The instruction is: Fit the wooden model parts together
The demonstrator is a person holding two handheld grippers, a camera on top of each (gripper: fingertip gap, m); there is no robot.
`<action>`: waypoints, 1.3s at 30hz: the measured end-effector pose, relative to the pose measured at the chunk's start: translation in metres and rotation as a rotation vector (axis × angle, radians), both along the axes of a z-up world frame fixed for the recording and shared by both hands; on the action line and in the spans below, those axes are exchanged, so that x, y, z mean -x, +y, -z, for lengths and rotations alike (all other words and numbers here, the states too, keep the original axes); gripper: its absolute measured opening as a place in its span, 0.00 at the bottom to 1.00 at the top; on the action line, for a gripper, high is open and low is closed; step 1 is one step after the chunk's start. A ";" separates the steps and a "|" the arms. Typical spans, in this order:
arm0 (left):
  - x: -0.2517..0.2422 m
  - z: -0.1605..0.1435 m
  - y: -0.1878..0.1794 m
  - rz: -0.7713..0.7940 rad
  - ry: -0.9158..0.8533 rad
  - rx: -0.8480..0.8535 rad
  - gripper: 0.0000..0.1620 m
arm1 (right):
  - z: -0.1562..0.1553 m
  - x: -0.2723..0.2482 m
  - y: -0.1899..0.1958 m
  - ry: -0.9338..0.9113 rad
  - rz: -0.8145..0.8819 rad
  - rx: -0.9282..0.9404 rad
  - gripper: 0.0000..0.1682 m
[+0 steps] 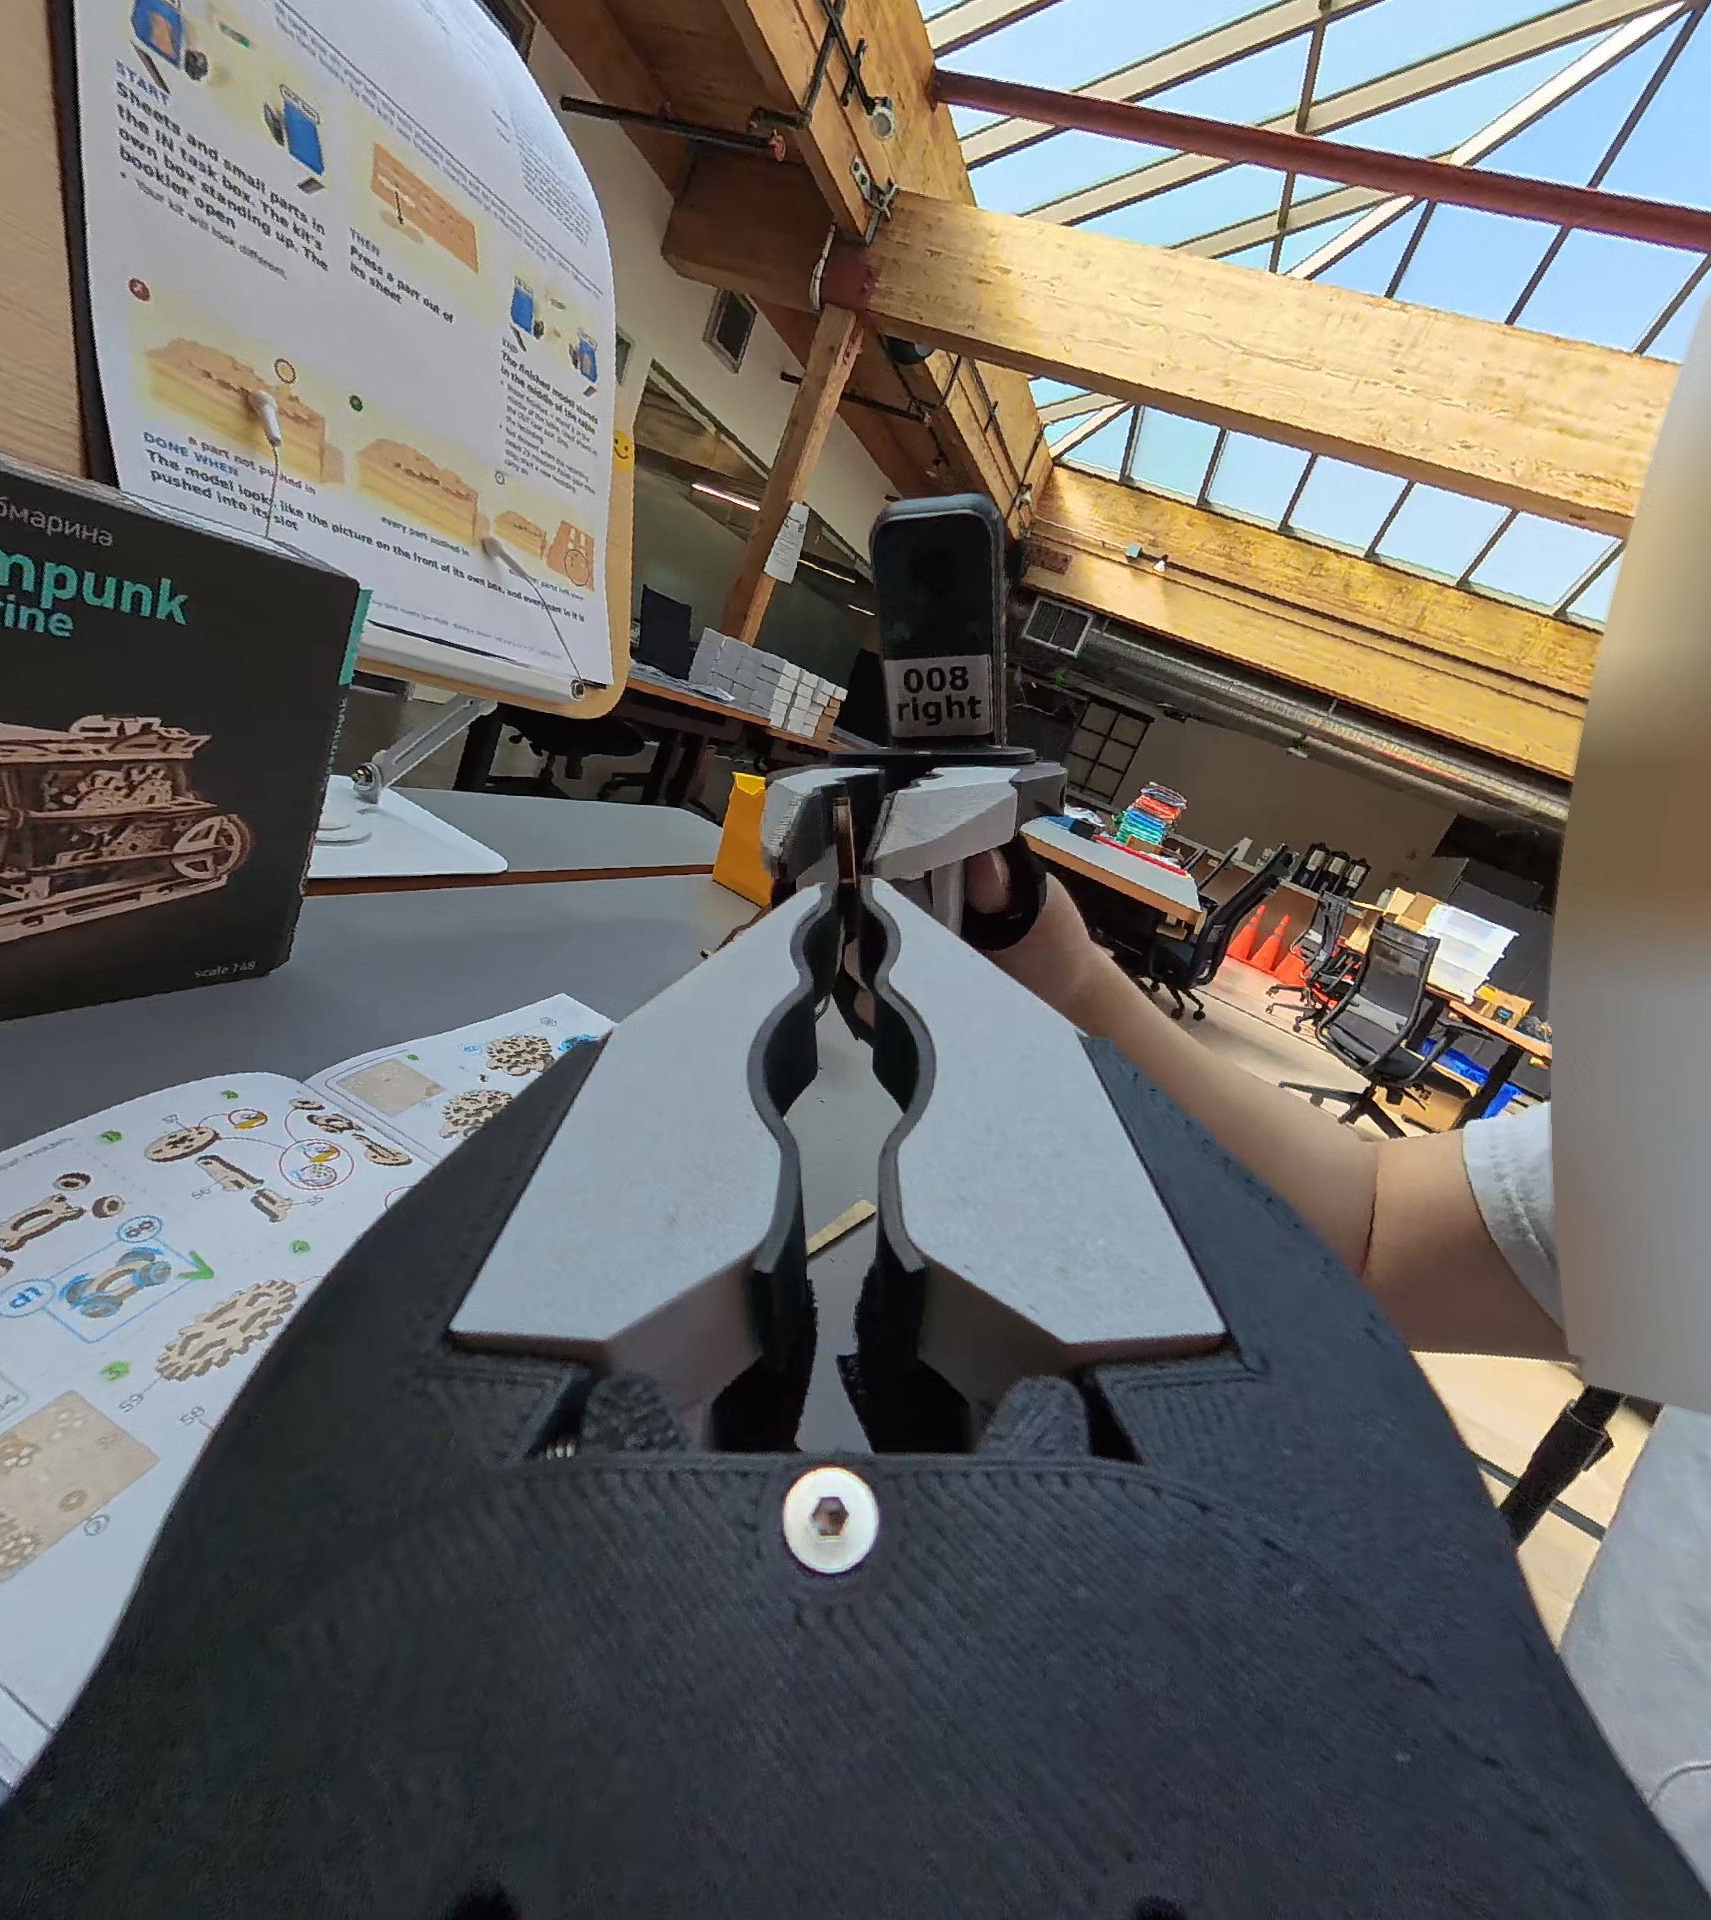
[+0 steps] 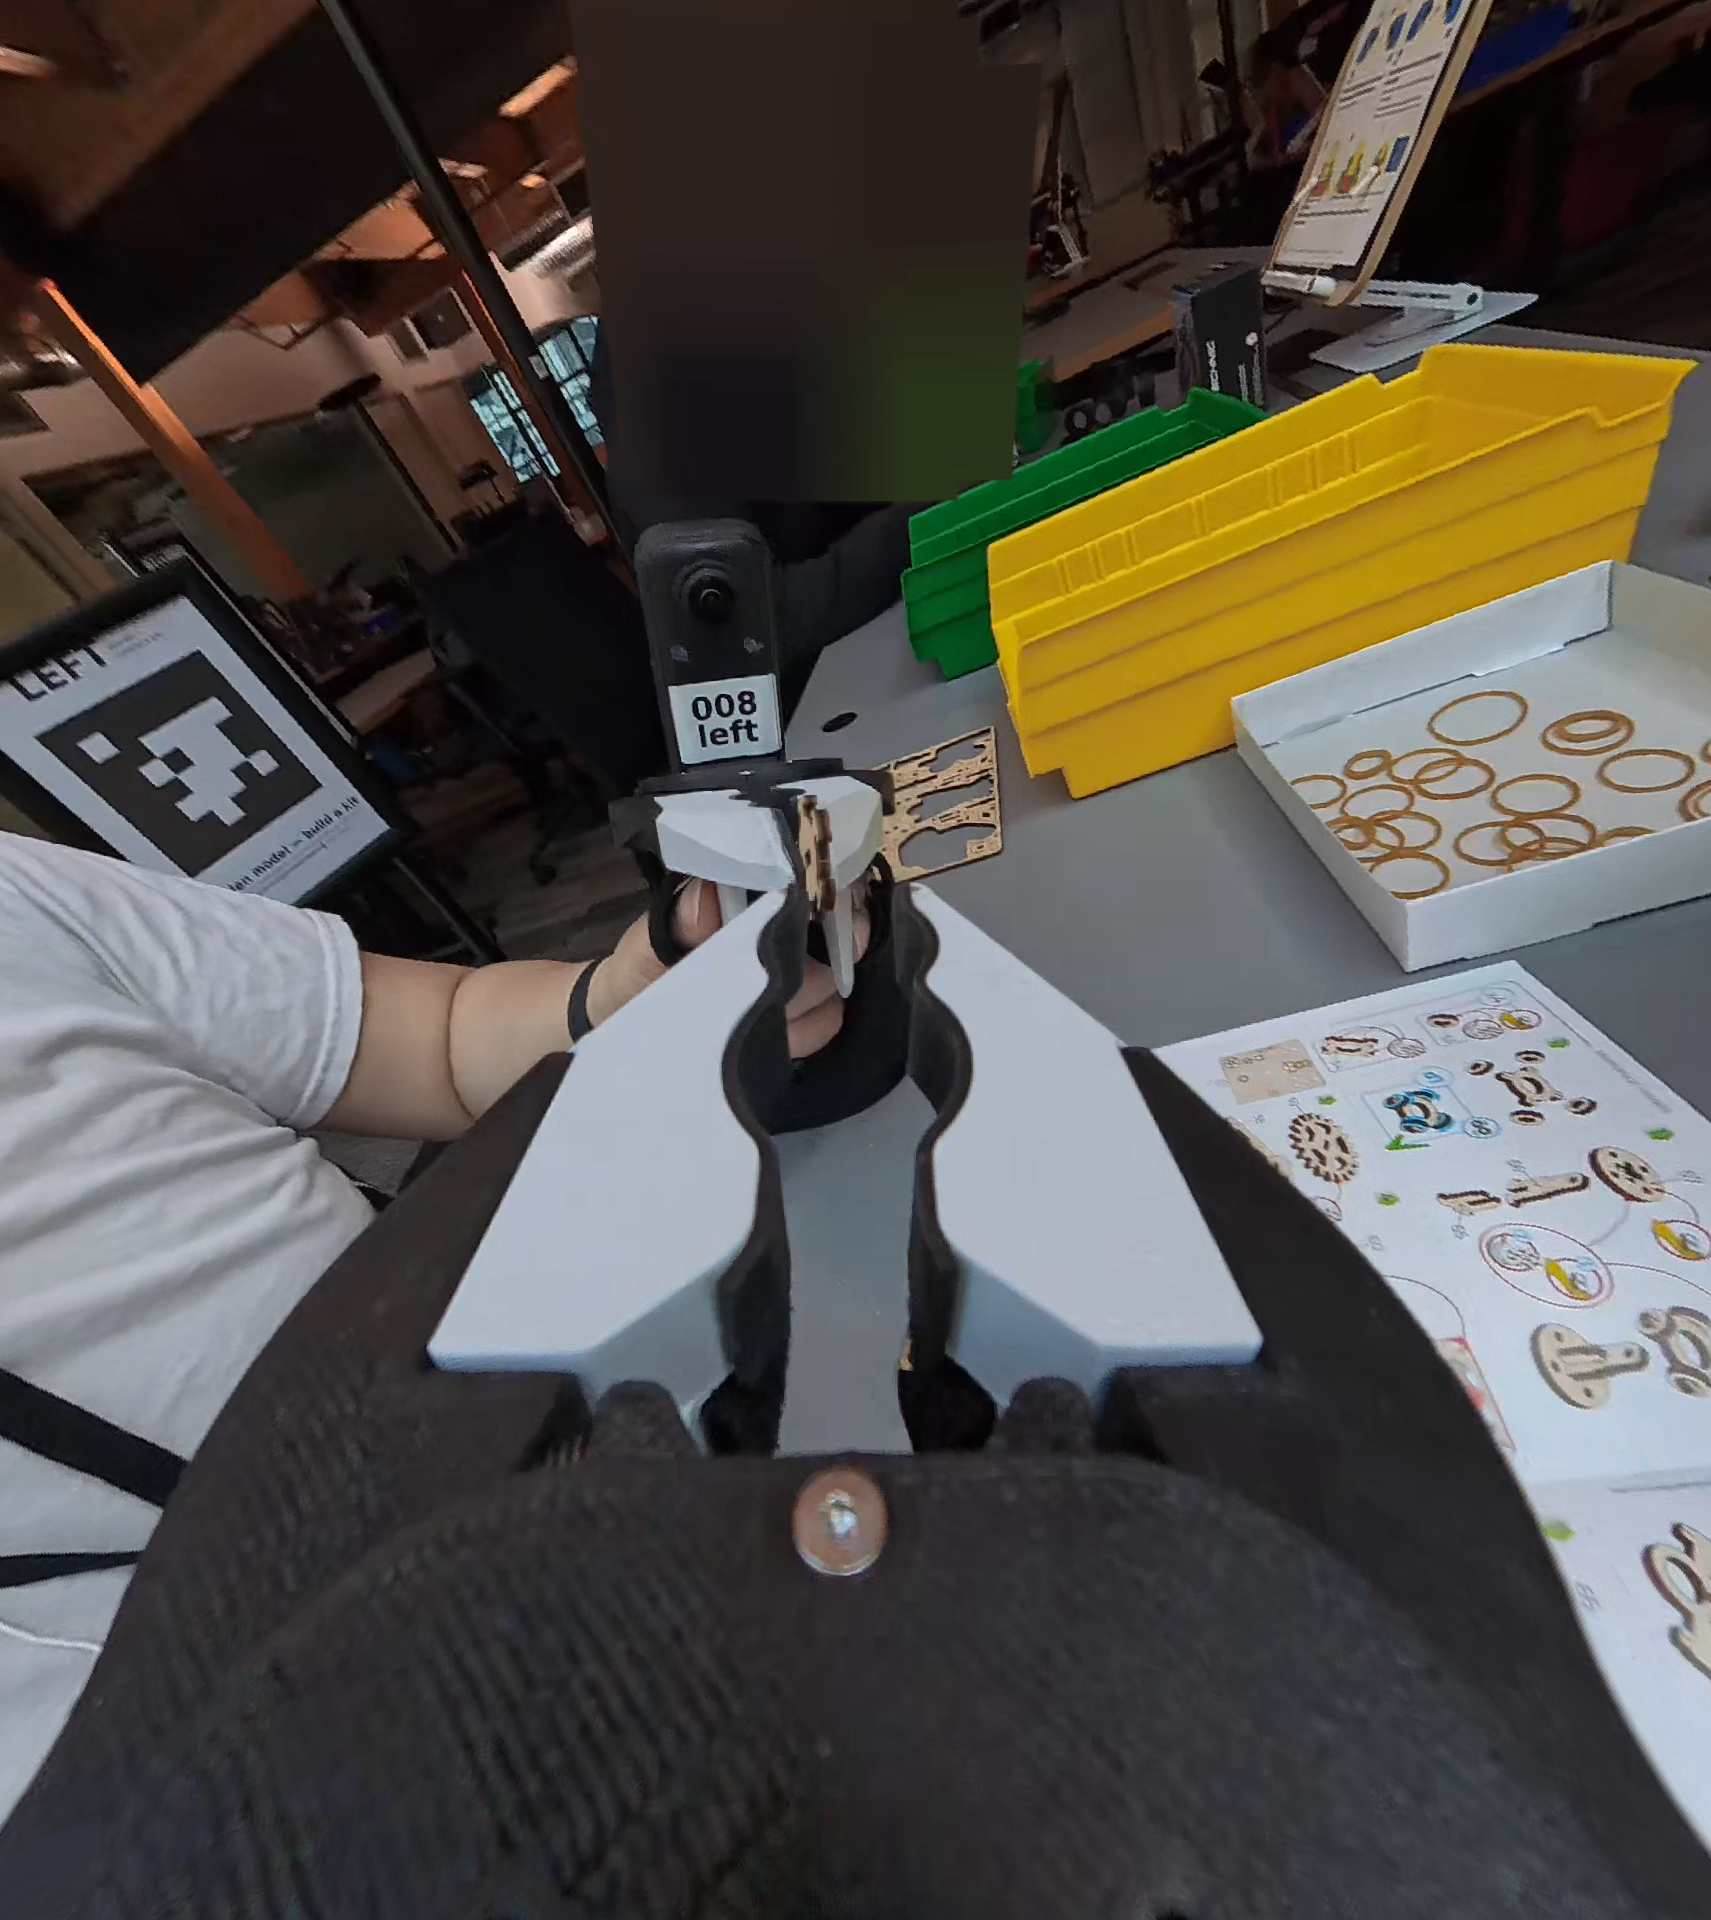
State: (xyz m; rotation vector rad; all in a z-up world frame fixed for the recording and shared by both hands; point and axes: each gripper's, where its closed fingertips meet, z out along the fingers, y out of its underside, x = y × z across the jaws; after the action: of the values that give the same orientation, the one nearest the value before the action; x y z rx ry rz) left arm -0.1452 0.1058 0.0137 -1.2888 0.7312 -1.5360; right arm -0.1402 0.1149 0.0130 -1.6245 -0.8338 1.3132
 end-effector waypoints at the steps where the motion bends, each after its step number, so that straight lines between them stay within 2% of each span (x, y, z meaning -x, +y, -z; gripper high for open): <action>1: 0.000 0.000 0.000 0.000 -0.003 0.001 0.00 | -0.002 0.000 -0.001 0.033 -0.019 0.010 0.09; 8: 0.001 -0.002 0.001 0.001 -0.024 0.009 0.00 | 0.003 0.006 -0.008 0.052 -0.086 0.037 0.09; 12: -0.001 -0.002 -0.001 0.022 -0.032 0.022 0.00 | 0.000 0.006 -0.007 0.077 -0.077 0.024 0.00; 24: -0.006 0.003 -0.006 0.082 -0.021 0.063 0.00 | 0.003 0.002 -0.011 0.062 -0.128 0.082 0.00; 28: -0.006 0.008 -0.007 0.110 -0.007 0.101 0.06 | 0.001 -0.009 -0.011 0.061 -0.140 0.103 0.00; 32: -0.007 0.012 -0.007 0.125 0.021 0.110 0.15 | 0.009 -0.020 -0.014 -0.032 -0.149 0.134 0.00; 39: -0.023 0.027 -0.020 0.156 0.155 0.032 0.18 | 0.040 -0.021 -0.034 -0.322 -0.208 0.127 0.00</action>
State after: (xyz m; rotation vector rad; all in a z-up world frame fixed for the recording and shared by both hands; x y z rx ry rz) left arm -0.1225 0.0860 -0.0130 -1.4147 0.9282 -1.5896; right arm -0.1187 0.0807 -0.0269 -1.9235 -1.1589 1.2841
